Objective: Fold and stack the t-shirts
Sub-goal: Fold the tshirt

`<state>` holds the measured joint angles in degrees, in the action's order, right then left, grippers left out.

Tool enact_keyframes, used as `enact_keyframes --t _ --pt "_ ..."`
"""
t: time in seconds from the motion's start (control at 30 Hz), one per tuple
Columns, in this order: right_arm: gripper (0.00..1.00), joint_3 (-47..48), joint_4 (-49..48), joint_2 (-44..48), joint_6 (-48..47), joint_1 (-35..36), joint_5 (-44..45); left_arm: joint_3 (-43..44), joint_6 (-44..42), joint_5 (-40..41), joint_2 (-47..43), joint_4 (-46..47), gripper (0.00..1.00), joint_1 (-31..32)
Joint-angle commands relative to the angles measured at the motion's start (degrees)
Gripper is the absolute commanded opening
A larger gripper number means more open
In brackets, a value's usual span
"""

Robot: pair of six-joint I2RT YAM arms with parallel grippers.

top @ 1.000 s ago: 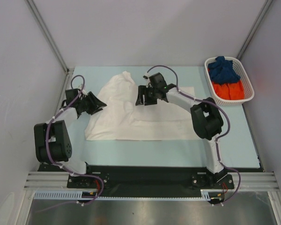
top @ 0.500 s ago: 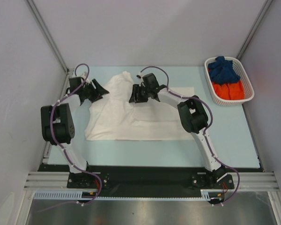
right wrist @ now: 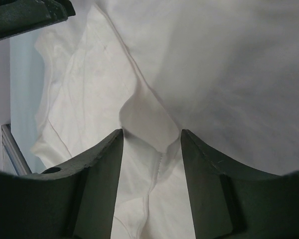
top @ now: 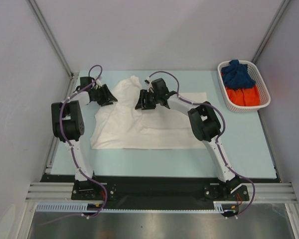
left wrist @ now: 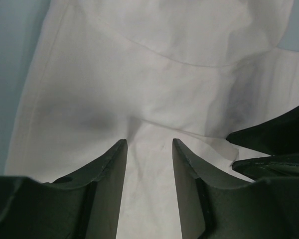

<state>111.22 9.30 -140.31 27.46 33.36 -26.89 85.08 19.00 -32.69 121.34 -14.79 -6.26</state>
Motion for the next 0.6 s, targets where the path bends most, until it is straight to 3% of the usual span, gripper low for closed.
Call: enact_keyframes --t 0.0,0.23,0.57 --pt "0.56 -1.1 -3.1 2.8 1.3 -0.2 -2.2 2.5 -3.6 0.8 0.7 -2.1 0.47 2.2" --pt "0.57 -4.0 -4.6 4.3 2.2 -0.7 -3.9 4.9 -4.4 8.1 3.1 -4.5 0.47 4.1" --pt "0.56 -5.0 -6.5 3.6 3.6 -0.8 -5.4 0.5 -4.9 11.9 -1.3 -0.2 0.47 4.1"
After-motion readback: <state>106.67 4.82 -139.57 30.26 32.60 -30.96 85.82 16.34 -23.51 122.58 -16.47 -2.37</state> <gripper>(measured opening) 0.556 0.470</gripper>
